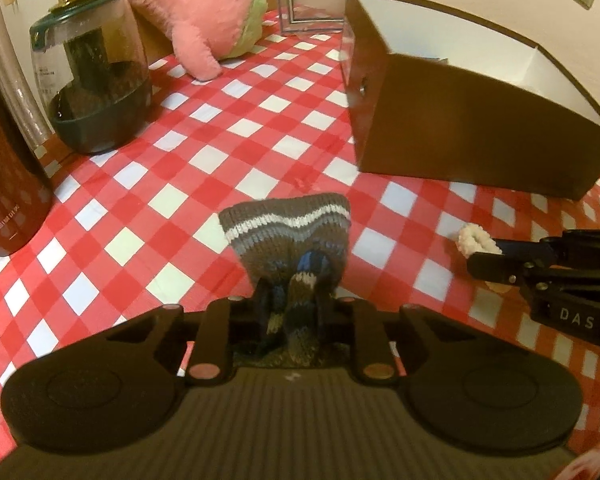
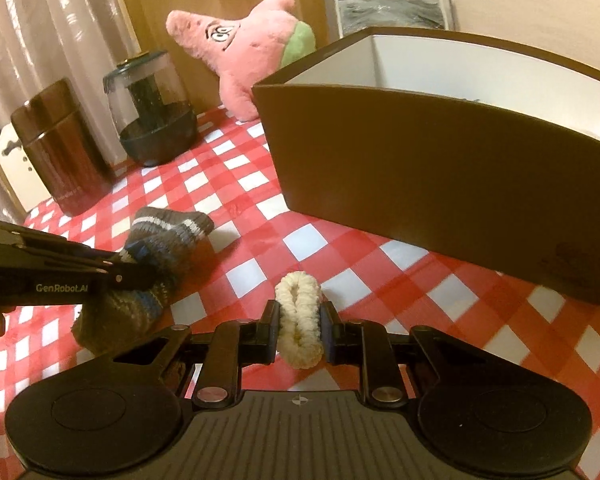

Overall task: Organize soft objects
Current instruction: 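Grasp the cream fuzzy hair tie with the right tool while the left tool holds the sock, then carry the knit sock over the box with the left tool while the right tool carries the hair tie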

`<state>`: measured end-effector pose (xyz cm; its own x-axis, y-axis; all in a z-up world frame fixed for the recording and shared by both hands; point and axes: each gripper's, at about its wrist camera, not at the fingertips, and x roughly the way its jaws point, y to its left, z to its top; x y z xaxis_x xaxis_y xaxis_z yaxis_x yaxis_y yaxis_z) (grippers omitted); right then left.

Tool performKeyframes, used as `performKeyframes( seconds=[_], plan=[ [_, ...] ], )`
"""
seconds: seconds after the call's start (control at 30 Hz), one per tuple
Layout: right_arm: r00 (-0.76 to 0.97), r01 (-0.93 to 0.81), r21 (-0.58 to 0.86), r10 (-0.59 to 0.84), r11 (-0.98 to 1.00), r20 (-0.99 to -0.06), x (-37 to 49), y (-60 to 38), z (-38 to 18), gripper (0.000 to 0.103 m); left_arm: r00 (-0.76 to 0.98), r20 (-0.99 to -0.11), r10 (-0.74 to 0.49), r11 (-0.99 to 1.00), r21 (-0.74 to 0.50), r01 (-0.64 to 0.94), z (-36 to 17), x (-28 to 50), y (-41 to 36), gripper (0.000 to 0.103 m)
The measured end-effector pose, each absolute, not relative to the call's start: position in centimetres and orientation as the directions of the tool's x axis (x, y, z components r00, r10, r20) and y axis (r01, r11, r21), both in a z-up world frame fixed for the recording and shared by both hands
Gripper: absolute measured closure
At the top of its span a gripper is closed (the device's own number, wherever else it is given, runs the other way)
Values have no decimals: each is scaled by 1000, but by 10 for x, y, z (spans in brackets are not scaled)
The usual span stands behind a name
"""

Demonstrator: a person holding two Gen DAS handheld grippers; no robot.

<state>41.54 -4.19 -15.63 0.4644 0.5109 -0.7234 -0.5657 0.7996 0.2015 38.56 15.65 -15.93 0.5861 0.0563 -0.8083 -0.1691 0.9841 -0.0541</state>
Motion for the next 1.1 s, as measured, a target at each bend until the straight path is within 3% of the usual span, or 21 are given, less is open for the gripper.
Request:
performKeyframes(
  seconds=[1.1],
  plan=[
    [619,-497,200,506,845,-600,328,-137,-68,81,690,-723,-45,999,-54,9,-66,322,56,84]
  ],
)
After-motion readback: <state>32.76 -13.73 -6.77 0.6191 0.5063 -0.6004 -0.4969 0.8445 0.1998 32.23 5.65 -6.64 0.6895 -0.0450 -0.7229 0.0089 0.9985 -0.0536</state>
